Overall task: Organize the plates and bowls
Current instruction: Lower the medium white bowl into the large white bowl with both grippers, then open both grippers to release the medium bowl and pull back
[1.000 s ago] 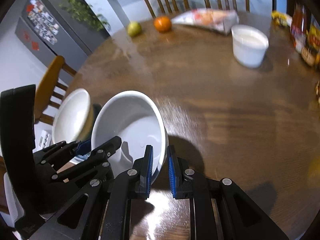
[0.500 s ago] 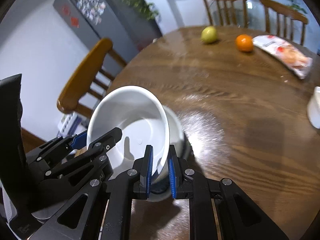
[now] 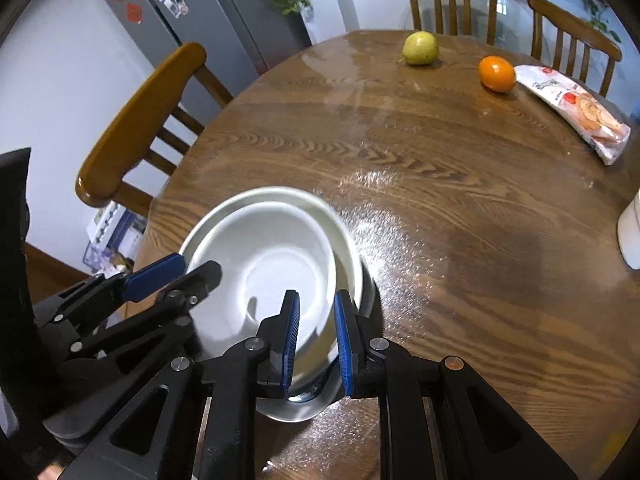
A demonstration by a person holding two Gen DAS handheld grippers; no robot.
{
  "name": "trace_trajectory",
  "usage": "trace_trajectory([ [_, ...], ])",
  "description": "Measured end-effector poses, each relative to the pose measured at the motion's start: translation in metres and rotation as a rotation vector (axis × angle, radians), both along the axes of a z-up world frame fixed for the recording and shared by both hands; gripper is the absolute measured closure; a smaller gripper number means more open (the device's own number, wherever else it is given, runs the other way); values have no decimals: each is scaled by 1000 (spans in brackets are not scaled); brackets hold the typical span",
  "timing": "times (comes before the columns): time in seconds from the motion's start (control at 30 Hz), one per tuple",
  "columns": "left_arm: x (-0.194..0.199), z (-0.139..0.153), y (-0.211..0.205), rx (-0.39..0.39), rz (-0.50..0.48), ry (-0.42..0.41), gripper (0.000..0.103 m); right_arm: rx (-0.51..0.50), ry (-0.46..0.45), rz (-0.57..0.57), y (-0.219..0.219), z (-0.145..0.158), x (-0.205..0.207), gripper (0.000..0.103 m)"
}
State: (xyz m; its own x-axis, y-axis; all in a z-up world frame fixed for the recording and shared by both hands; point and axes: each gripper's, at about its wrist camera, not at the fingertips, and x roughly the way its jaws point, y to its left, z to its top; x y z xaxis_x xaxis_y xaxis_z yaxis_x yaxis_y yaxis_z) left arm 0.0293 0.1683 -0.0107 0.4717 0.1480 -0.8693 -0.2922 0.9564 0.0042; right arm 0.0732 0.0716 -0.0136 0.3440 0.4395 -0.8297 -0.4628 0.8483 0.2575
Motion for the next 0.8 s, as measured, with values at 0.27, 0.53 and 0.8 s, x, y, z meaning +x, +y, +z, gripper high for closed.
trace_trajectory([
  [0.27, -5, 2, 23, -4, 73, -19, 55, 23, 6, -64, -15, 0, 13, 73],
  [0.53, 1, -29, 19, -111, 39, 72, 76, 56, 80, -30, -9, -23, 16, 80],
  [0.8, -2, -7, -7, -62, -3, 15, 79, 94, 8, -48, -27, -4, 6, 83],
])
